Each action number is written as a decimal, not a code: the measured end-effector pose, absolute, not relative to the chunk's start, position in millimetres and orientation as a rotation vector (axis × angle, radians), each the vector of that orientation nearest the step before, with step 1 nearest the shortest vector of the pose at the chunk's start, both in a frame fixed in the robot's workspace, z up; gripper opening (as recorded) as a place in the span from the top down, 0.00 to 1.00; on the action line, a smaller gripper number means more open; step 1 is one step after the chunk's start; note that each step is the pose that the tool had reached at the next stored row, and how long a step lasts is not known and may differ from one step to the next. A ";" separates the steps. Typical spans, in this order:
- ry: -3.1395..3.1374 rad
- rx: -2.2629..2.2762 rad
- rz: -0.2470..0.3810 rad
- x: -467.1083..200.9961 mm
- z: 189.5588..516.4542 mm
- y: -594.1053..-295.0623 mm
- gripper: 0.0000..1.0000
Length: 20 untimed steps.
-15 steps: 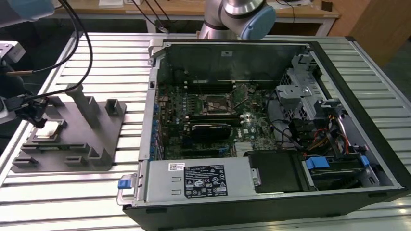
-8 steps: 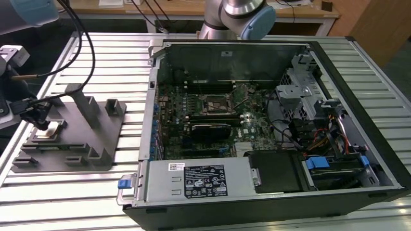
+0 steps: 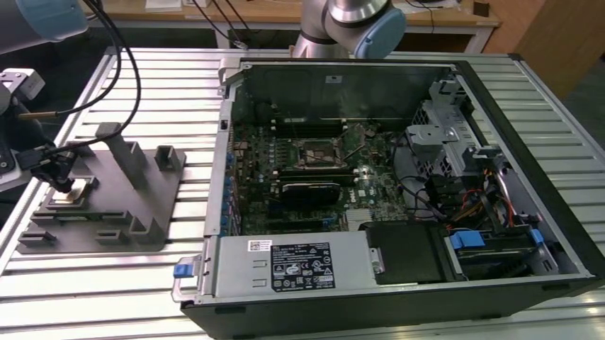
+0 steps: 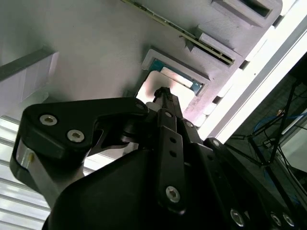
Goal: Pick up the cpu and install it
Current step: 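Pick up the cpu and move it towards the insertion slot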
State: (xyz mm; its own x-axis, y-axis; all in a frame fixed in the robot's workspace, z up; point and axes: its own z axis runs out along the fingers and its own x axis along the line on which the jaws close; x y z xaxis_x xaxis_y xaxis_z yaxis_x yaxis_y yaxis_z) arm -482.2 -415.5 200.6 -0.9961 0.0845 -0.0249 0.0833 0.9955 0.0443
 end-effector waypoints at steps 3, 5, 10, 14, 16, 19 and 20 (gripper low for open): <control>3.111 0.131 0.067 -482.2 200.6 -415.5 0.89; 3.111 0.131 0.067 -482.2 200.6 -415.5 0.77; 3.111 0.131 0.067 -482.2 200.5 -415.5 0.59; 3.111 0.131 0.067 -482.2 200.4 -415.5 0.47; 3.111 0.131 0.067 -482.2 200.4 -415.5 0.41; 3.110 0.131 0.068 -482.2 198.8 -415.5 0.41; 3.110 0.131 0.068 -482.2 197.9 -415.6 0.41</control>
